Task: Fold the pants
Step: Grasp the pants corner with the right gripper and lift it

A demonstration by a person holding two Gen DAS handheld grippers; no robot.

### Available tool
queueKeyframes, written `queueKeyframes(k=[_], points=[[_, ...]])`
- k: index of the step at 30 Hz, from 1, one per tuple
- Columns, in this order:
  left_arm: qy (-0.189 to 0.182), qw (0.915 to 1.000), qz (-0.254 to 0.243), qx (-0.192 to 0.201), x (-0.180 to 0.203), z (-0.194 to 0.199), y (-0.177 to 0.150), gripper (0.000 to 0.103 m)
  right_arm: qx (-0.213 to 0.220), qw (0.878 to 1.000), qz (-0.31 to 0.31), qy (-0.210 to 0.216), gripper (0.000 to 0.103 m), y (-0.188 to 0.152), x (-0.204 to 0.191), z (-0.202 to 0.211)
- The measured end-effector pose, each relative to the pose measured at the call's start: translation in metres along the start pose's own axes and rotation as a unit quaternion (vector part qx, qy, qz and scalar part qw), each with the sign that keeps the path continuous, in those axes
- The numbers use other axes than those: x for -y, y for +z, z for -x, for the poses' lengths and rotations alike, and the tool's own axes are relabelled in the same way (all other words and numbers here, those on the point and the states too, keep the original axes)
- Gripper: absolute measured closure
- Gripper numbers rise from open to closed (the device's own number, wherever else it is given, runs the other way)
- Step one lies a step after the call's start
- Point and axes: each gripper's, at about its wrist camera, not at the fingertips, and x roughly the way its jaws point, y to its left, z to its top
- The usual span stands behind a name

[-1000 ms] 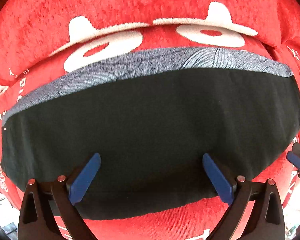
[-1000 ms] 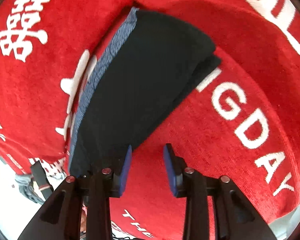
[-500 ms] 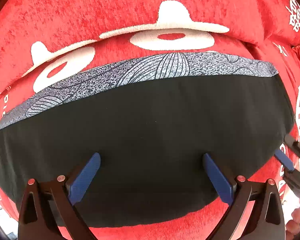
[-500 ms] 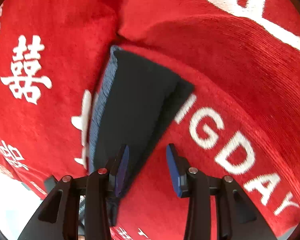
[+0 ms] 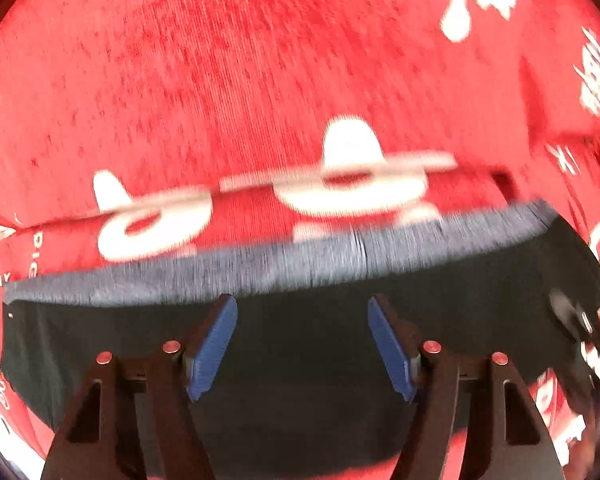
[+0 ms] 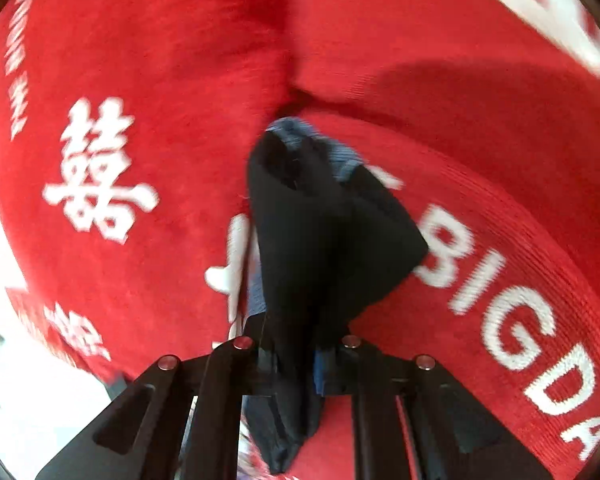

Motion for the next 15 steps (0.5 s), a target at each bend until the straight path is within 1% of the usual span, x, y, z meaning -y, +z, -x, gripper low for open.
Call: queueKeyframes(k=[1,2,3,4,5,6,7,10,11,13,15], points=[[0.004,0.9999,0.01,-0.01,0.002,-0.013,0.008,0.034,-0.002,1.0,0.014,0.001,0.09,0.0,-0.007,0.0],[-0.001,0.9997,0.015,-0.021,0.003,-0.024,0.011,0.034,-0.005,0.999,0.032,0.003,0.09,-0.001,-0.016,0.0],[-0.01,0.999,0.014,-0.042,0.009,-0.038,0.01,0.032,-0.007,0.999,0.042,0.003,0.09,-0.001,-0.021,0.0],[0.004,0.9993,-0.002,-0.036,0.018,-0.048,0.005,0.031,-0.011,0.999,0.053,0.005,0.09,-0.001,-0.026,-0.001],[0.018,0.9996,-0.02,-0.008,0.026,-0.045,0.003,0.031,-0.014,0.998,0.064,0.005,0.09,-0.002,-0.032,-0.002],[0.032,0.9986,-0.042,-0.002,0.034,-0.046,0.002,0.031,-0.016,0.997,0.078,0.001,0.09,-0.002,-0.038,-0.003],[0.037,0.9979,-0.052,0.005,0.037,-0.045,0.002,0.031,-0.017,0.996,0.087,-0.001,0.09,-0.002,-0.042,-0.004],[0.009,0.9996,-0.02,-0.019,0.023,-0.045,0.006,0.031,-0.022,0.994,0.111,-0.005,0.09,-0.003,-0.057,-0.001],[0.009,0.9996,-0.011,-0.023,0.018,-0.041,0.006,0.031,-0.024,0.993,0.119,-0.007,0.09,-0.004,-0.062,0.001],[0.014,0.9998,-0.009,-0.009,0.011,-0.028,-0.002,0.031,-0.028,0.99,0.139,-0.015,0.09,-0.007,-0.074,0.003],[0.01,0.9998,-0.018,0.003,0.007,-0.015,-0.016,0.031,-0.03,0.986,0.16,-0.026,0.09,-0.011,-0.086,0.005]])
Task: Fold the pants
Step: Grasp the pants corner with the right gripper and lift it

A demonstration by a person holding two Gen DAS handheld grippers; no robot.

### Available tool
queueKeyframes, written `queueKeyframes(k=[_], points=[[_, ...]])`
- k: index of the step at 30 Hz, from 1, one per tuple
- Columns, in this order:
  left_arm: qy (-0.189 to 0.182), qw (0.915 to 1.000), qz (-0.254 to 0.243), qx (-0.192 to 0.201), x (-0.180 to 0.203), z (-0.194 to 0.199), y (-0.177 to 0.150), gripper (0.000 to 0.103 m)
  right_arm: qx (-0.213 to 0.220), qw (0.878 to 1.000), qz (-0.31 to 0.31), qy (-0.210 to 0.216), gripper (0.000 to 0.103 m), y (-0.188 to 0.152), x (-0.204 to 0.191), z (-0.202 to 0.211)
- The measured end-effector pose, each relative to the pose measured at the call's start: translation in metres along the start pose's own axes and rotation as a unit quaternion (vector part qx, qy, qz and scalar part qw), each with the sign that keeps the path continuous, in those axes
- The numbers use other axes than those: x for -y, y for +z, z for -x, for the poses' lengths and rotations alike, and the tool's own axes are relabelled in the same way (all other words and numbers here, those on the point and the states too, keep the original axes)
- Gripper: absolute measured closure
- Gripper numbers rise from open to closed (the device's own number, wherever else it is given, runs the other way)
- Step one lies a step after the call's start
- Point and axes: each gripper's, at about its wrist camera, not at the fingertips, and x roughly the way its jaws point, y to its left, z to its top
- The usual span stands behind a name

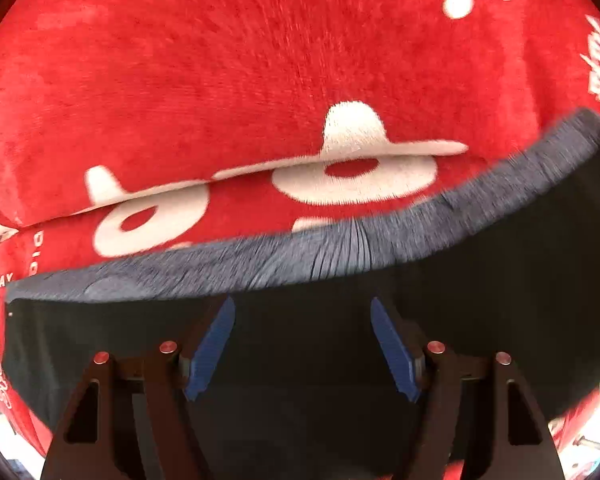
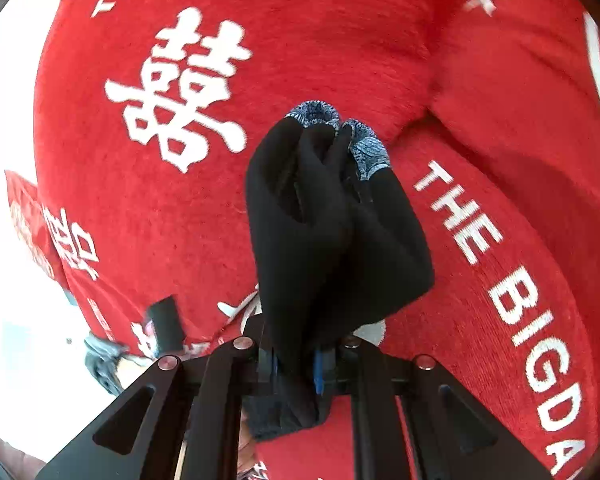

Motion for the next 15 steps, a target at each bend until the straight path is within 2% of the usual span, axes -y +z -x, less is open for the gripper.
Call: queueKeyframes(k=[2,4,8,11,14,15], points=[[-0.004,0.9998,-0.018,-0.003,0.002,0.006,-0.019,0.031,-0.001,1.0,0.016,-0.007,0.09,-0.001,-0.011,0.002],[-0.01,0.9989,-0.04,-0.024,0.009,-0.004,-0.035,0.031,-0.002,0.999,0.031,-0.016,0.09,-0.001,-0.021,0.001],[-0.013,0.9981,-0.057,-0.021,0.009,-0.014,-0.043,0.029,-0.02,0.994,0.095,-0.05,0.09,-0.012,-0.051,-0.011],[-0.045,0.9978,-0.03,-0.039,-0.017,-0.008,-0.039,0.029,-0.019,0.985,0.15,-0.08,0.09,-0.018,-0.082,-0.014],[-0.038,0.999,-0.013,-0.016,-0.06,0.008,-0.037,0.029,-0.024,0.971,0.208,-0.117,0.09,-0.033,-0.115,-0.023],[-0.035,0.9993,-0.008,-0.014,-0.079,0.012,-0.037,0.029,-0.026,0.962,0.236,-0.136,0.09,-0.044,-0.129,-0.029]])
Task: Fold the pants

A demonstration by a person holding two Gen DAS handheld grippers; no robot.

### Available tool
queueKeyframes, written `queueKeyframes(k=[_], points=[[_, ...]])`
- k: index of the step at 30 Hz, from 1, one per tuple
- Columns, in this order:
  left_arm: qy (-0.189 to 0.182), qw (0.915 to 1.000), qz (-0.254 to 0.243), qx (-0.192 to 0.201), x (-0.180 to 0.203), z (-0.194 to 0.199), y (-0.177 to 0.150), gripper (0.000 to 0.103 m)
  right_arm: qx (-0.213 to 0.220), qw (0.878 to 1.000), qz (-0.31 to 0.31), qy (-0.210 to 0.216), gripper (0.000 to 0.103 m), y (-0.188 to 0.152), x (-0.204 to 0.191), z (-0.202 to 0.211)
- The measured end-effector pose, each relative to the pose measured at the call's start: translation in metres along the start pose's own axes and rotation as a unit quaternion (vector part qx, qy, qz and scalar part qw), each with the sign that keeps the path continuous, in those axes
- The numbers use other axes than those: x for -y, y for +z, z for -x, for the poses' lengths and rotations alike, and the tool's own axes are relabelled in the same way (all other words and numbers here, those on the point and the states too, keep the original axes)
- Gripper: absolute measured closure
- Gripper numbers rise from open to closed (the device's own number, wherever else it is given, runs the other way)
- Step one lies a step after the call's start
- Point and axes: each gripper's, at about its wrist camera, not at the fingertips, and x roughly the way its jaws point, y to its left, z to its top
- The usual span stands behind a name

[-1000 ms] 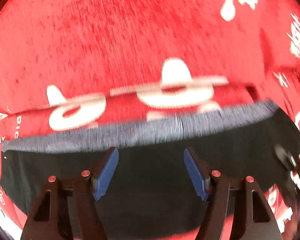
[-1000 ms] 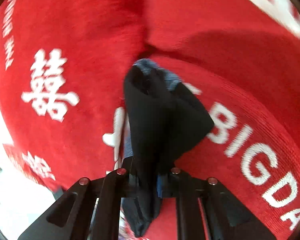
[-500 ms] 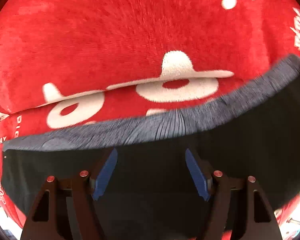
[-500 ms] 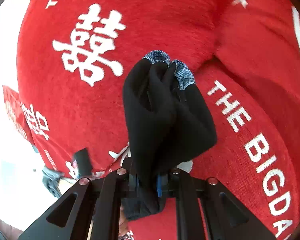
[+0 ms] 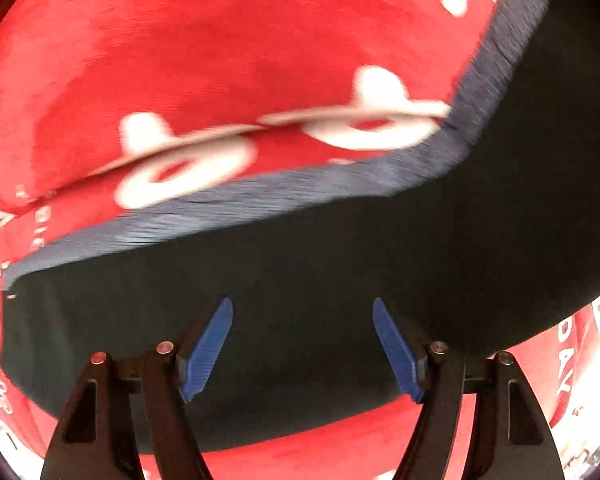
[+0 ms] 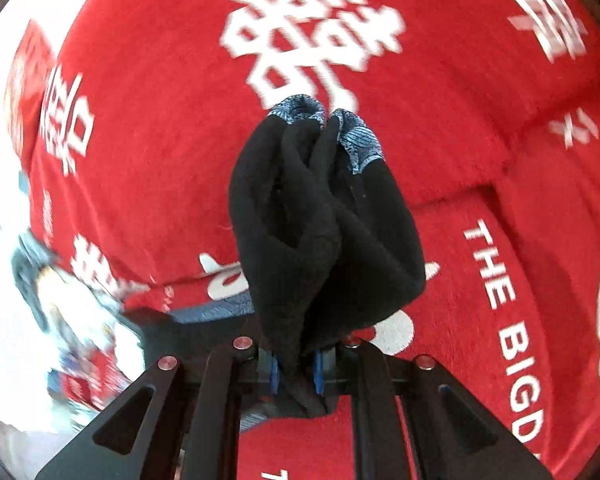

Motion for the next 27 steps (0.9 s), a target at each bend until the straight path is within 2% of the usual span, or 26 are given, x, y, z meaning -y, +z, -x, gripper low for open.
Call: queueKeyframes(k=[2,5,7,8,10,12,14,15,16,17,18,20,21,22,23,24,25,26,27], points=[[0.002,0.9999,0.013,-0.001,-0.039,0.007,0.005,0.029,-0.006,0.998,0.048,-0.031,0.09,-0.004,-0.029,-0.006],[0.019,0.9991,0.037,-0.005,-0.098,0.013,0.0,0.029,-0.023,0.989,0.121,-0.078,0.089,-0.018,-0.08,-0.029],[0.024,0.9979,0.058,-0.012,-0.133,0.01,-0.011,0.029,-0.042,0.982,0.157,-0.095,0.089,-0.032,-0.112,-0.056],[0.026,0.997,0.071,-0.015,-0.143,0.018,-0.032,0.029,-0.052,0.979,0.172,-0.101,0.089,-0.04,-0.125,-0.07],[0.026,0.9952,0.092,-0.022,-0.179,0.011,-0.03,0.029,-0.079,0.969,0.205,-0.113,0.088,-0.063,-0.15,-0.107],[0.023,0.9938,0.105,-0.027,-0.191,0.013,-0.04,0.029,-0.109,0.96,0.227,-0.124,0.085,-0.087,-0.167,-0.141],[0.01,0.9916,0.124,-0.037,-0.21,0.007,-0.045,0.029,-0.122,0.94,0.268,-0.17,0.081,-0.117,-0.185,-0.171],[-0.005,0.99,0.135,-0.041,-0.22,0.005,-0.047,0.029,-0.123,0.93,0.288,-0.192,0.075,-0.125,-0.19,-0.177],[-0.015,0.9891,0.14,-0.042,-0.224,0.006,-0.047,0.029,-0.12,0.913,0.32,-0.223,0.072,-0.136,-0.2,-0.184],[-0.028,0.9885,0.143,-0.043,-0.228,0.005,-0.047,0.029,-0.117,0.9,0.345,-0.238,0.063,-0.144,-0.208,-0.185],[-0.037,0.9884,0.141,-0.041,-0.231,0.007,-0.046,0.029,-0.113,0.888,0.374,-0.241,0.055,-0.152,-0.219,-0.182],[-0.058,0.9892,0.129,-0.038,-0.229,0.009,-0.042,0.029,-0.11,0.882,0.406,-0.212,0.053,-0.16,-0.234,-0.166],[-0.07,0.9892,0.123,-0.038,-0.224,0.02,-0.044,0.029,-0.112,0.884,0.41,-0.195,0.053,-0.16,-0.236,-0.156],[-0.088,0.9886,0.116,-0.04,-0.221,0.021,-0.042,0.029,-0.118,0.893,0.398,-0.172,0.053,-0.157,-0.236,-0.145],[-0.11,0.9871,0.109,-0.042,-0.217,0.029,-0.042,0.029,-0.127,0.909,0.37,-0.147,0.053,-0.149,-0.234,-0.137],[-0.133,0.9847,0.104,-0.043,-0.213,0.03,-0.04,0.029,-0.139,0.934,0.308,-0.112,0.053,-0.133,-0.224,-0.128],[-0.161,0.981,0.099,-0.044,-0.207,0.031,-0.037,0.029,-0.149,0.96,0.224,-0.074,0.053,-0.119,-0.205,-0.118],[-0.19,0.9763,0.094,-0.045,-0.201,0.032,-0.035,0.029,-0.155,0.98,0.118,-0.037,0.053,-0.107,-0.177,-0.11],[-0.213,0.9719,0.088,-0.045,-0.195,0.035,-0.033,0.029,-0.155,0.987,0.027,-0.01,0.053,-0.098,-0.151,-0.106]])
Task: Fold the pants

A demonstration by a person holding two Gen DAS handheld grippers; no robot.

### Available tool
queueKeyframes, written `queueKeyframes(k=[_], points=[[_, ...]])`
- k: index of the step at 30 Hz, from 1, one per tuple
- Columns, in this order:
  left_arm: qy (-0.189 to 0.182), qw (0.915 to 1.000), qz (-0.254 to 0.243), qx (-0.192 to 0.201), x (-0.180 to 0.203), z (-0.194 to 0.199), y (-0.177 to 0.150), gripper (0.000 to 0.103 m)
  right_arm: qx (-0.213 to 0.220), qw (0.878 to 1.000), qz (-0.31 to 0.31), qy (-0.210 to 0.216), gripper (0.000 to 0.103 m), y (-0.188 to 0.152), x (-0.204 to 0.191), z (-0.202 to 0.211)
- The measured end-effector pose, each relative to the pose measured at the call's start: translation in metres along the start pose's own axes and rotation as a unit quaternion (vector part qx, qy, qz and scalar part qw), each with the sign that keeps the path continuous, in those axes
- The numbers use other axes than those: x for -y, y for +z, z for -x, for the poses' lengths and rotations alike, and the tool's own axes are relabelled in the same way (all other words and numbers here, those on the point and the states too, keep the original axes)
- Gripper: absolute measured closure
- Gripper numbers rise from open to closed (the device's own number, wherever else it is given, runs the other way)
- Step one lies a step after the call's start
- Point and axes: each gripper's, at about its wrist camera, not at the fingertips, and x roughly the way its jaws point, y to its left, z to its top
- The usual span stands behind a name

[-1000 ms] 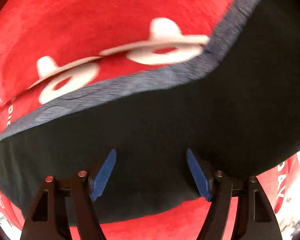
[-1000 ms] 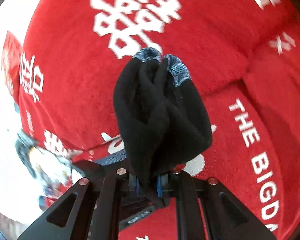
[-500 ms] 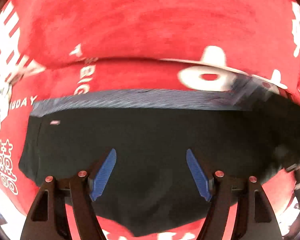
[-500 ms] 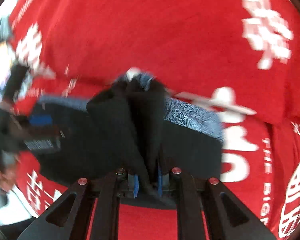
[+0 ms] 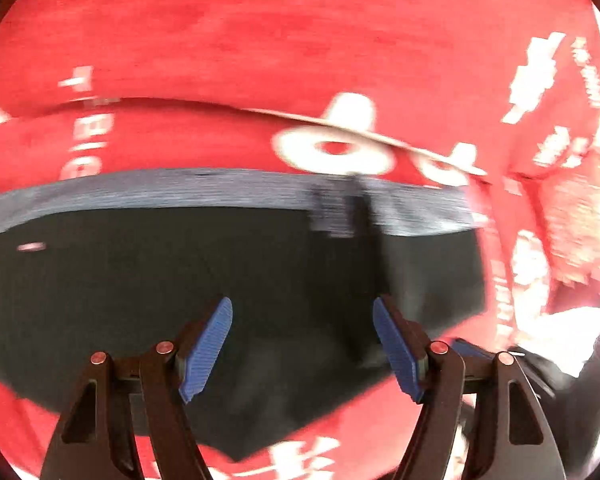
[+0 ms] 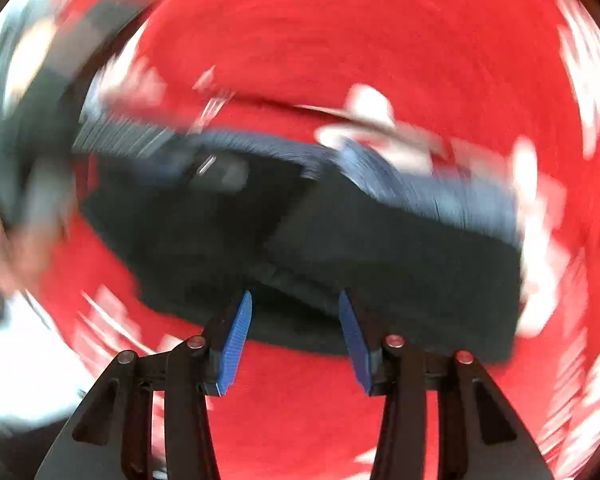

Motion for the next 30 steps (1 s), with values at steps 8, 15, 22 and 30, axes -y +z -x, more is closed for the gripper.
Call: queueKeyframes(k=[8,15,22,30], points=[[-0.075,0.9945,-0.051,-0.053,0.057,-0.05,0.011,0.037,0.013,0.934,-0.327,0.143,0.053,-0.009,0.109,-0.012],[-0.049,0.9948,-0.055,-0.07,0.068,-0.065,0.011,0.062,0.014,0.91,-0.381,0.161,0.061,-0.018,0.124,-0.011],[-0.047,0.9946,-0.049,-0.078,0.066,-0.073,0.008,0.063,0.025,0.91,-0.383,0.155,0.068,-0.019,0.138,-0.018],[0.013,0.9961,-0.08,-0.035,0.062,-0.036,-0.011,0.075,0.012,0.938,-0.316,0.139,0.098,-0.002,0.117,0.002]])
